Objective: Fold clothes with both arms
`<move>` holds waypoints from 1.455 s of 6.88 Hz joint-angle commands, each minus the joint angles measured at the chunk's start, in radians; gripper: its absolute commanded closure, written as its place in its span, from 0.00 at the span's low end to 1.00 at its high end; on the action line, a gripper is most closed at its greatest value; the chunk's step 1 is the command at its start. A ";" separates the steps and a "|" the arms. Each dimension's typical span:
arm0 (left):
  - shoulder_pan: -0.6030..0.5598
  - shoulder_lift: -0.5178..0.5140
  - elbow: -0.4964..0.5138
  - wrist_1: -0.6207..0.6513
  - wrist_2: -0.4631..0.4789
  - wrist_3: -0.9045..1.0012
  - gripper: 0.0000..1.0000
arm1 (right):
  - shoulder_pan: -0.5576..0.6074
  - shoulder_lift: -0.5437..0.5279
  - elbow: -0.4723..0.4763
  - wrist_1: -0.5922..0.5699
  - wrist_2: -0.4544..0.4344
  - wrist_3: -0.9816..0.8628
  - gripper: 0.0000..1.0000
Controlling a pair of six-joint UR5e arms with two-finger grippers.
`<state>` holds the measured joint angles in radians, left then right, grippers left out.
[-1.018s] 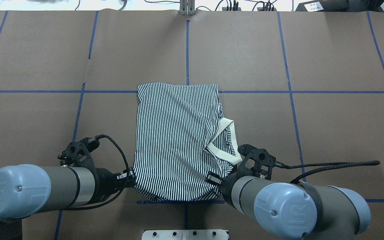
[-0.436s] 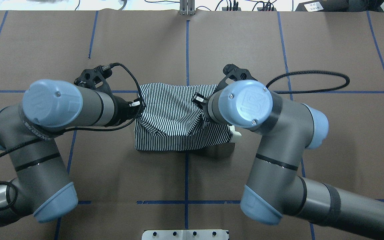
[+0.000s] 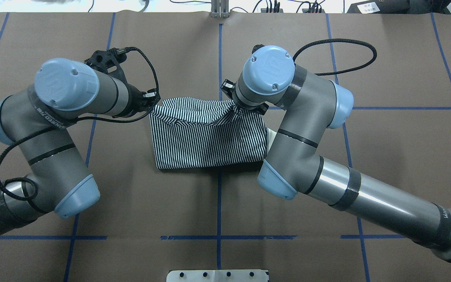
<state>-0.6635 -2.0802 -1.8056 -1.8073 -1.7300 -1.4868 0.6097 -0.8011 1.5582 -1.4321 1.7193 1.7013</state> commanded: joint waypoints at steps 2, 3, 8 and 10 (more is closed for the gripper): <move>-0.059 -0.151 0.350 -0.143 0.004 0.116 0.94 | 0.039 0.056 -0.182 0.094 0.051 -0.066 0.92; -0.088 -0.188 0.503 -0.220 0.007 0.190 0.82 | 0.065 0.115 -0.346 0.184 0.074 -0.127 0.69; -0.177 -0.179 0.456 -0.302 -0.095 0.292 0.53 | 0.193 0.105 -0.365 0.262 0.201 -0.312 0.00; -0.290 -0.034 0.346 -0.340 -0.191 0.521 0.45 | 0.296 -0.004 -0.305 0.263 0.271 -0.490 0.00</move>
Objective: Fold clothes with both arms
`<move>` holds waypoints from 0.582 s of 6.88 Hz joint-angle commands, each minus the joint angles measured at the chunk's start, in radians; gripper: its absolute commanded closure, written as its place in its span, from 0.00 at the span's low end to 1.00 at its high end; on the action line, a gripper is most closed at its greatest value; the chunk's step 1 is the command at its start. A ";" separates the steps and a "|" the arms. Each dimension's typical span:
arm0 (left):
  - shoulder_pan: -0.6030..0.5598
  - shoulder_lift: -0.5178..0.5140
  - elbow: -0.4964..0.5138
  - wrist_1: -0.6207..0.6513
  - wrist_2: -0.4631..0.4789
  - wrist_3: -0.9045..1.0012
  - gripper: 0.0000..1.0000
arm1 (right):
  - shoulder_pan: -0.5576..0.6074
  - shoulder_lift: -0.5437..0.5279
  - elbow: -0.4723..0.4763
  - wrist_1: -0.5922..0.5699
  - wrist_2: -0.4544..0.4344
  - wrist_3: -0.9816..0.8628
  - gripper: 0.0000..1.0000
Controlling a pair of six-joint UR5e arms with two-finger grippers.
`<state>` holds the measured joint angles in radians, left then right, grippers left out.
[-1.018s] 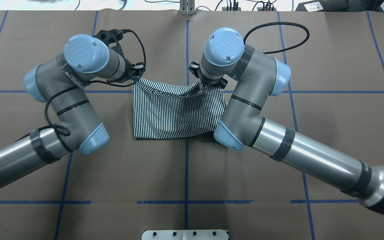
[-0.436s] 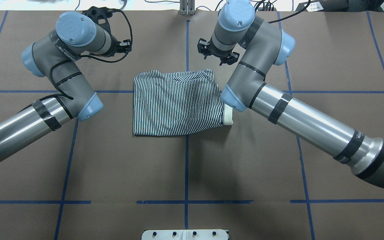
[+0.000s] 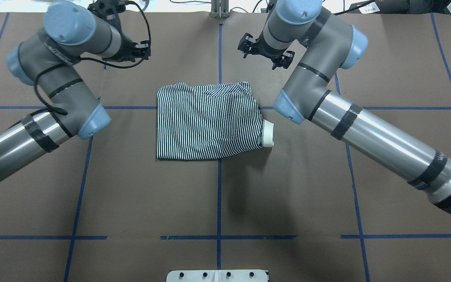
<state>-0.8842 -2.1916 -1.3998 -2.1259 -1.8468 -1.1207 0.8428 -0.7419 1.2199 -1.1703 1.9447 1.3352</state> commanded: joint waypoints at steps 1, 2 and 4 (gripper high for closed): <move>-0.176 0.160 -0.065 -0.055 -0.197 0.335 0.38 | 0.150 -0.110 0.032 -0.005 0.101 -0.274 0.00; -0.302 0.230 -0.061 -0.071 -0.282 0.533 0.36 | 0.258 -0.158 0.023 -0.020 0.181 -0.468 0.00; -0.543 0.332 -0.053 -0.040 -0.374 0.845 0.00 | 0.453 -0.242 0.032 -0.159 0.293 -0.876 0.00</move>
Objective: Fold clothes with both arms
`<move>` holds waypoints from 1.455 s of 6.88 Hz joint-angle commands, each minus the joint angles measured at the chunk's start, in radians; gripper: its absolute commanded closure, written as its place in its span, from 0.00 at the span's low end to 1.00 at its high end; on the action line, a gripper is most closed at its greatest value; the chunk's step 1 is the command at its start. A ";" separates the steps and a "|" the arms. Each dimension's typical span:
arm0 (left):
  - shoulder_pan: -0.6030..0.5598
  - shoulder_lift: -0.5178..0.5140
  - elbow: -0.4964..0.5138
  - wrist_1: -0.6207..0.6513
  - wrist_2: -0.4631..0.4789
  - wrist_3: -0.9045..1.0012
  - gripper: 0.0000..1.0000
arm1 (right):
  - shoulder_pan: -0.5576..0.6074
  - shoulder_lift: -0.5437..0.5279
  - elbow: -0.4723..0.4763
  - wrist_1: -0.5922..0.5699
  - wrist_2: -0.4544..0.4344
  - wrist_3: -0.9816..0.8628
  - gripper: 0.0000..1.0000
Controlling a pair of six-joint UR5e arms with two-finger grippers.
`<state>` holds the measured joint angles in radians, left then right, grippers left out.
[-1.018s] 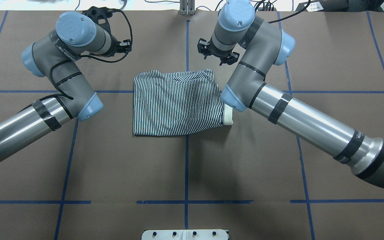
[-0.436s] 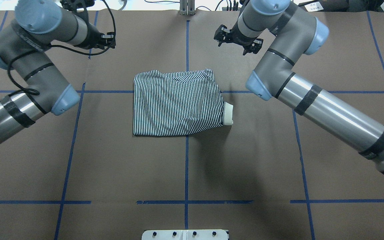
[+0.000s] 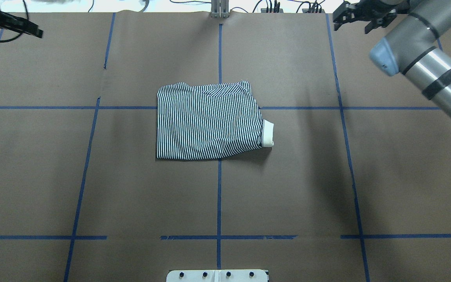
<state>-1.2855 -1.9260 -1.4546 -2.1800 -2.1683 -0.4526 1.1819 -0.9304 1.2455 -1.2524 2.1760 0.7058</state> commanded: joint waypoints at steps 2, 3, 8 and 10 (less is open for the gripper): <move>-0.275 0.133 -0.016 0.204 -0.158 0.381 0.00 | 0.235 -0.097 0.032 -0.322 0.097 -0.618 0.00; -0.312 0.153 -0.068 0.444 -0.175 0.557 0.00 | 0.236 -0.190 0.070 -0.329 0.164 -0.681 0.00; -0.181 0.328 -0.136 0.493 -0.151 0.670 0.00 | 0.226 -0.375 0.150 -0.115 0.212 -0.635 0.00; -0.181 0.341 -0.122 0.491 -0.151 0.670 0.00 | 0.202 -0.366 0.153 -0.198 0.194 -0.637 0.00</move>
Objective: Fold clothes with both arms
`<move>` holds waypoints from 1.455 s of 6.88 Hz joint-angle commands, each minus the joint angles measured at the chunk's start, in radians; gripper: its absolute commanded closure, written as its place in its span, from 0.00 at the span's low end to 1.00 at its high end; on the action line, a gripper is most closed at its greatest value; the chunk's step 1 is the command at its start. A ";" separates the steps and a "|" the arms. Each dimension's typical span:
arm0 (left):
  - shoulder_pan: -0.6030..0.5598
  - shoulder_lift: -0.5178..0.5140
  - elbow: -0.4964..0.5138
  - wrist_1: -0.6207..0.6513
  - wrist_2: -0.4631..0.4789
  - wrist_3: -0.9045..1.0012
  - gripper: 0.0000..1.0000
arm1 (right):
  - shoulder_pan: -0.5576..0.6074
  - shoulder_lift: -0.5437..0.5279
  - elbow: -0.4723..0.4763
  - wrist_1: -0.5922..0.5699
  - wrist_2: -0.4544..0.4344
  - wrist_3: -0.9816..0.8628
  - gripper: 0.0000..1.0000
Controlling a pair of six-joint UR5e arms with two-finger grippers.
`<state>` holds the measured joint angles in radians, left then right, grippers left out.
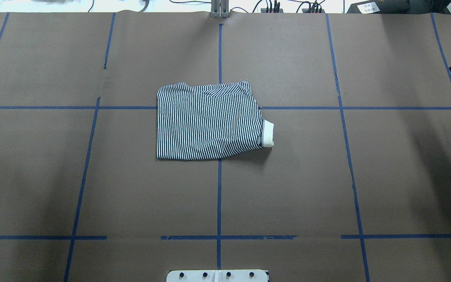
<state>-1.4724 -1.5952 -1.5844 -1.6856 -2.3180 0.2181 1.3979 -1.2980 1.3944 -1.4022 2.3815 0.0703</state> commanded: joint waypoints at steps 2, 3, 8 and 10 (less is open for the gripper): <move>0.009 -0.003 0.017 -0.011 -0.007 0.001 0.00 | -0.052 0.011 0.023 -0.084 -0.075 -0.001 0.00; 0.009 -0.006 0.018 -0.013 -0.009 0.001 0.00 | -0.053 0.019 0.028 -0.084 -0.147 -0.004 0.00; 0.007 0.006 0.039 -0.052 -0.008 0.001 0.00 | -0.076 -0.001 0.017 -0.075 -0.140 -0.001 0.00; 0.006 0.000 0.056 -0.092 -0.011 0.001 0.00 | -0.094 -0.062 0.056 -0.069 0.007 -0.016 0.00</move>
<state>-1.4657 -1.5903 -1.5405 -1.7599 -2.3278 0.2187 1.3117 -1.3121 1.4257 -1.4770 2.2892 0.0657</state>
